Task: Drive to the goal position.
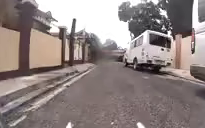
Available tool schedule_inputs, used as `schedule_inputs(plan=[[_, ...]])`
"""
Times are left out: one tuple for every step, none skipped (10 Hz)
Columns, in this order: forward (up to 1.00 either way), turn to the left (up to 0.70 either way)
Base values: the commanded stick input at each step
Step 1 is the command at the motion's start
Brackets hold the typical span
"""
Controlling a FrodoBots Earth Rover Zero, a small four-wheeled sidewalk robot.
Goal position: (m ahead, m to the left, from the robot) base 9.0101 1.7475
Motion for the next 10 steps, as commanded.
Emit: schedule_inputs(plan=[[0.7, 0.0], [0.7, 0.0], [0.7, 0.0], [0.7, 0.0], [0.7, 0.0], [0.7, 0.0], [0.7, 0.0], [0.7, 0.0], [0.7, 0.0], [0.7, 0.0]])
